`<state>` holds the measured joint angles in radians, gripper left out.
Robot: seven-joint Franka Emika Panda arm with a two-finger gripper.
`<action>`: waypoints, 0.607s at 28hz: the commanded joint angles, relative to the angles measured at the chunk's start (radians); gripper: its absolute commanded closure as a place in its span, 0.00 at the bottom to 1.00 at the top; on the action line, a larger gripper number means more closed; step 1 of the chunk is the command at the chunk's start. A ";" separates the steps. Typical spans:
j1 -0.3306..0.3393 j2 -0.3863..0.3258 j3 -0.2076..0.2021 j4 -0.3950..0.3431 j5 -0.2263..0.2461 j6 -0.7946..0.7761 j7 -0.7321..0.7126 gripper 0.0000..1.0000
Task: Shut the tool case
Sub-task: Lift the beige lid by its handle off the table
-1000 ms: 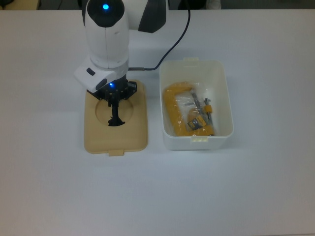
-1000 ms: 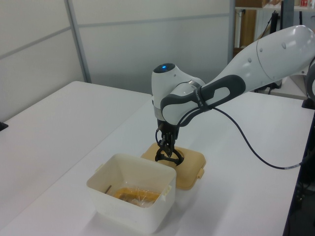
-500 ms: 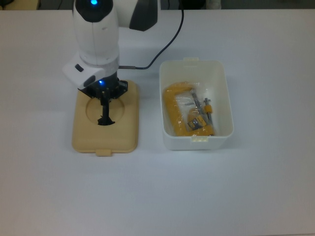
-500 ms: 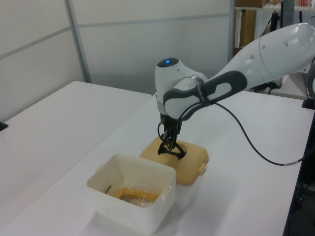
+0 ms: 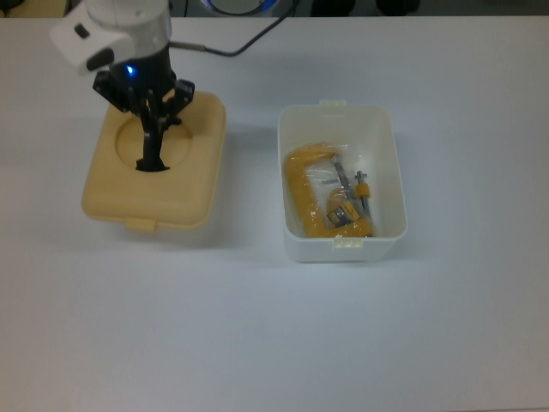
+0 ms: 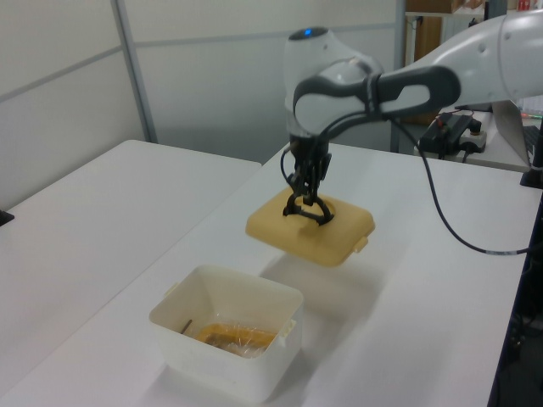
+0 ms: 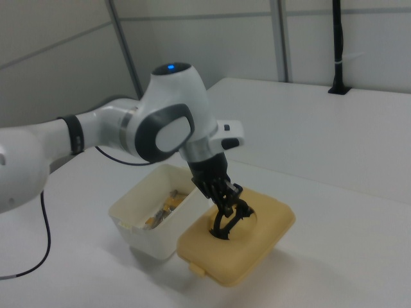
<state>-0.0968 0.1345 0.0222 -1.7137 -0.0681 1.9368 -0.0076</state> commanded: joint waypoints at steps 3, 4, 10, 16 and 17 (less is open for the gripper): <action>0.008 -0.038 0.007 0.046 0.019 -0.105 0.046 1.00; 0.011 -0.038 0.010 0.069 0.019 -0.123 0.055 1.00; 0.054 -0.038 0.016 0.100 0.021 -0.142 0.133 1.00; 0.118 -0.032 0.016 0.098 0.019 -0.141 0.185 1.00; 0.124 -0.032 0.016 0.098 0.019 -0.141 0.190 1.00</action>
<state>-0.0212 0.0988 0.0429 -1.6306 -0.0599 1.8225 0.1364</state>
